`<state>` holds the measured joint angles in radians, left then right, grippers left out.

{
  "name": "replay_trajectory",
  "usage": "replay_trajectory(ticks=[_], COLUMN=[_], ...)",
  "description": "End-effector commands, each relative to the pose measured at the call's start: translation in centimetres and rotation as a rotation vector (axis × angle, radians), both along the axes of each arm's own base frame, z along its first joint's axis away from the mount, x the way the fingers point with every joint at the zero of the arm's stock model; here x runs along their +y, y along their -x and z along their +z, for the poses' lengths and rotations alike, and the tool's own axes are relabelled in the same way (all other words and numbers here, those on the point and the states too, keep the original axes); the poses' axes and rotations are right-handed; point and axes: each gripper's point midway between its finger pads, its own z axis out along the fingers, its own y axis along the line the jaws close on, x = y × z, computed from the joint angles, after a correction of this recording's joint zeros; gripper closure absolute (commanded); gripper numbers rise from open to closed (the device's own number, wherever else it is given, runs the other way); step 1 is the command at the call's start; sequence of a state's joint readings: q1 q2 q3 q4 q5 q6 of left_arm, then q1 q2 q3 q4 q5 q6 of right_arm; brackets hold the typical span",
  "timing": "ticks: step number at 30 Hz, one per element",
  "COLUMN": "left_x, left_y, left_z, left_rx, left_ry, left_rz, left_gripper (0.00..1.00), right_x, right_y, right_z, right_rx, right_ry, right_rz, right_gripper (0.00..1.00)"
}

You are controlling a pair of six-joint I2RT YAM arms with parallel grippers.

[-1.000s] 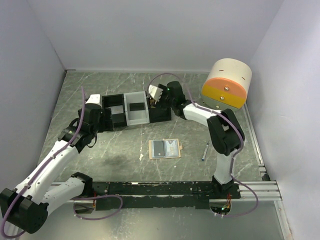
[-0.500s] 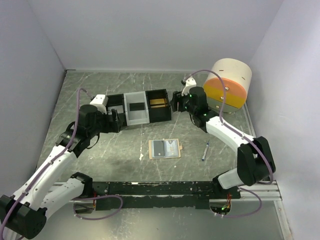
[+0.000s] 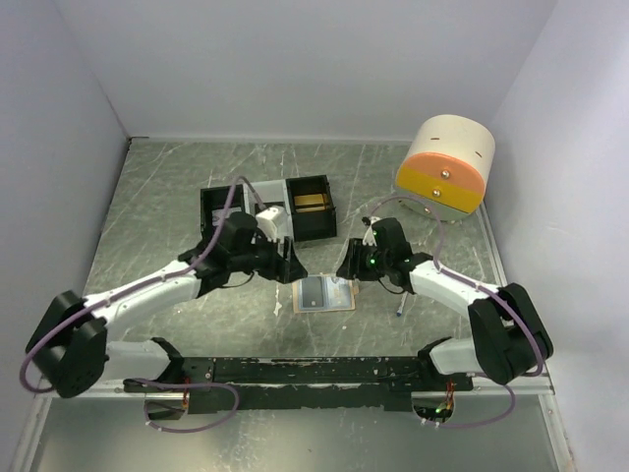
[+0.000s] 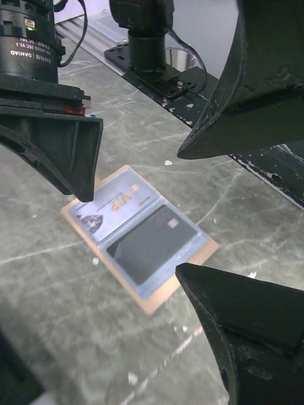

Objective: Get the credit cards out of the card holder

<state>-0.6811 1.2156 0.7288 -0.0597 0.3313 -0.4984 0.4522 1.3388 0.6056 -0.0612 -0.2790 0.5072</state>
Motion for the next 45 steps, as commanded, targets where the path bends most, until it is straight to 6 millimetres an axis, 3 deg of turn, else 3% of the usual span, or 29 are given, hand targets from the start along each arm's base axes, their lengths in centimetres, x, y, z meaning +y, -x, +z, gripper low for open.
replay_trajectory(ticks=[1,12,22,25,28,32,37,45], left_x=[-3.6,-7.8,-9.0,-9.1,-9.2,-8.9,-8.3,-8.0], left_y=[0.2,2.1,2.6,2.4,2.2,1.8,1.5,1.4], left_z=[0.5,-3.4,-6.4,-7.1,-7.2,-7.7,-7.8,-7.7], left_rx=[0.01,0.125,0.238,0.237,0.228,0.222,0.213,0.208], left_ry=[0.088,0.08,0.069,0.022,0.006,-0.025,-0.04,-0.031], left_rz=[-0.037,-0.097,-0.05,-0.041,-0.036,-0.007,0.032,0.051], left_gripper=[0.22,0.35,0.44,0.45,0.47,0.48,0.5,0.5], right_x=[0.0,-1.5,-2.2,-2.1,-1.8,-2.2,-1.3,0.0], right_y=[1.7,3.6,4.2,4.2,4.0,2.9,2.6,3.9], right_z=[-0.1,-3.4,-5.2,-5.2,-4.7,-3.0,-0.9,-2.1], right_rx=[0.053,0.178,0.21,0.21,0.206,0.154,0.113,0.188], right_ry=[-0.035,0.063,0.087,0.075,0.07,0.088,0.035,-0.04], right_rz=[-0.008,-0.016,-0.059,-0.054,-0.041,-0.067,-0.041,-0.001], right_gripper=[0.57,0.62,0.75,0.84,0.71,0.68,0.68,0.74])
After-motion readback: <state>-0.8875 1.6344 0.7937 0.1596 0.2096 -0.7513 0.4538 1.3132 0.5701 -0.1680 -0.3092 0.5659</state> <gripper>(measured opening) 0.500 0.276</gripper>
